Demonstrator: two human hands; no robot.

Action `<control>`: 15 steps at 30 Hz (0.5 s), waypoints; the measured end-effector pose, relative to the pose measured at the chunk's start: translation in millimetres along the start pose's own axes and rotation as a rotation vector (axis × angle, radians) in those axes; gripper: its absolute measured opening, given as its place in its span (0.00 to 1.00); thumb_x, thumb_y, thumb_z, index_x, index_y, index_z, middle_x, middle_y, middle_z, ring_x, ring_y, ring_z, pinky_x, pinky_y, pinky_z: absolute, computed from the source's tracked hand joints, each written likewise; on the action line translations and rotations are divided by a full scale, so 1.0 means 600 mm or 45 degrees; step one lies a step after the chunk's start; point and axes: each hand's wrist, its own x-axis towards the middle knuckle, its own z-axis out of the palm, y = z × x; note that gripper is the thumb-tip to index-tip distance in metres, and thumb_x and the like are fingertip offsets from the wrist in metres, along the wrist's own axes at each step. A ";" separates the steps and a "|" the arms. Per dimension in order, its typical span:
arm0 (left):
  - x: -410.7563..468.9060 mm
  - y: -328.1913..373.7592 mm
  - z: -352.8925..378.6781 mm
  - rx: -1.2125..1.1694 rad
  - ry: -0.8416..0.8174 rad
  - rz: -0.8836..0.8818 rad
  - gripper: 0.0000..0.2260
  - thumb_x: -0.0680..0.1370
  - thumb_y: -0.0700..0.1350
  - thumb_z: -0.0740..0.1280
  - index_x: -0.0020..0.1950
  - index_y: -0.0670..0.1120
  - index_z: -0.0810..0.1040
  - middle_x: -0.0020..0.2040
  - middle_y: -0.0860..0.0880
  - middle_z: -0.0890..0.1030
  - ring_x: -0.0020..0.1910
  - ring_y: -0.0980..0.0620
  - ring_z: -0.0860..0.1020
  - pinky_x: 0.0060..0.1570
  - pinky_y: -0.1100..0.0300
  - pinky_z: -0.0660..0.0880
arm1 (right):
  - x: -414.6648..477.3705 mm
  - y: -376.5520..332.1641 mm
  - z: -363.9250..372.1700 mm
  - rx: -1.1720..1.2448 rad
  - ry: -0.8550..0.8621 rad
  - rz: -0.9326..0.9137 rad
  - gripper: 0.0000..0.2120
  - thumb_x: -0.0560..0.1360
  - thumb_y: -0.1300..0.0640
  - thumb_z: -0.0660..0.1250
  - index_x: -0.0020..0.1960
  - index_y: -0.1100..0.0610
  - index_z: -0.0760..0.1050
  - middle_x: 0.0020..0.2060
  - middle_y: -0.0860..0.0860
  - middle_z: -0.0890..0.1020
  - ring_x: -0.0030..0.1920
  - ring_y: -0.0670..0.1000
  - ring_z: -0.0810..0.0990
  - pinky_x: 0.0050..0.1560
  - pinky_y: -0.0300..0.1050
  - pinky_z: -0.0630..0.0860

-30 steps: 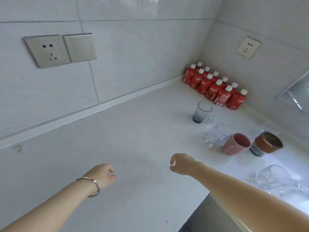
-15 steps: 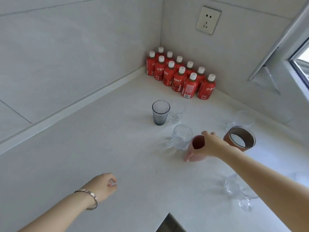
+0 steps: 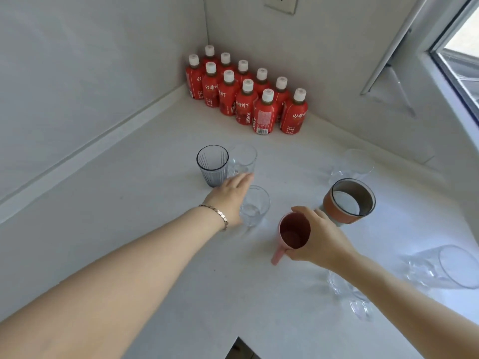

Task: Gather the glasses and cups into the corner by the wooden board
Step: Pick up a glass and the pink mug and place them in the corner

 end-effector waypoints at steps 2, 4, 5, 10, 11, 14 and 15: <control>0.026 0.012 0.019 0.045 -0.121 0.000 0.46 0.69 0.46 0.73 0.77 0.48 0.44 0.79 0.50 0.47 0.77 0.47 0.53 0.74 0.51 0.61 | -0.007 0.003 -0.004 0.017 0.012 -0.012 0.43 0.58 0.51 0.78 0.69 0.46 0.64 0.59 0.47 0.73 0.58 0.51 0.76 0.57 0.44 0.75; 0.035 0.012 0.039 0.003 -0.144 -0.013 0.45 0.69 0.45 0.73 0.77 0.50 0.46 0.78 0.51 0.50 0.75 0.47 0.56 0.71 0.49 0.65 | -0.013 0.003 -0.005 0.039 0.018 -0.024 0.43 0.58 0.52 0.78 0.69 0.47 0.64 0.59 0.47 0.73 0.58 0.51 0.76 0.57 0.42 0.74; 0.034 0.009 0.046 -0.050 -0.101 -0.026 0.43 0.69 0.44 0.73 0.76 0.50 0.49 0.77 0.51 0.53 0.74 0.46 0.59 0.69 0.49 0.67 | -0.015 0.002 -0.004 0.039 0.010 -0.035 0.43 0.58 0.52 0.78 0.69 0.47 0.64 0.60 0.47 0.73 0.58 0.51 0.76 0.56 0.42 0.73; -0.036 -0.012 0.065 -0.316 0.210 -0.250 0.38 0.65 0.46 0.75 0.71 0.48 0.61 0.70 0.49 0.64 0.68 0.47 0.67 0.62 0.52 0.73 | -0.028 -0.026 0.021 -0.033 -0.085 -0.117 0.42 0.58 0.52 0.76 0.69 0.45 0.63 0.59 0.45 0.72 0.60 0.50 0.74 0.57 0.44 0.74; -0.065 -0.022 0.070 -0.403 0.279 -0.302 0.38 0.64 0.47 0.76 0.70 0.48 0.62 0.69 0.49 0.65 0.67 0.47 0.68 0.62 0.53 0.73 | -0.031 -0.038 0.029 -0.045 -0.110 -0.148 0.42 0.58 0.53 0.76 0.69 0.44 0.63 0.60 0.44 0.72 0.61 0.50 0.73 0.57 0.43 0.74; -0.172 -0.071 0.081 -0.641 0.477 -0.433 0.38 0.61 0.46 0.79 0.68 0.48 0.66 0.65 0.50 0.68 0.64 0.49 0.72 0.62 0.57 0.72 | -0.041 -0.094 0.061 -0.095 -0.217 -0.257 0.42 0.60 0.53 0.75 0.70 0.44 0.61 0.63 0.43 0.69 0.64 0.50 0.69 0.56 0.40 0.71; -0.211 -0.093 0.083 -0.684 0.521 -0.475 0.38 0.60 0.45 0.79 0.67 0.47 0.67 0.63 0.51 0.69 0.63 0.50 0.73 0.61 0.59 0.72 | -0.045 -0.119 0.074 -0.115 -0.257 -0.298 0.43 0.60 0.53 0.75 0.71 0.43 0.61 0.64 0.43 0.69 0.65 0.50 0.68 0.56 0.40 0.70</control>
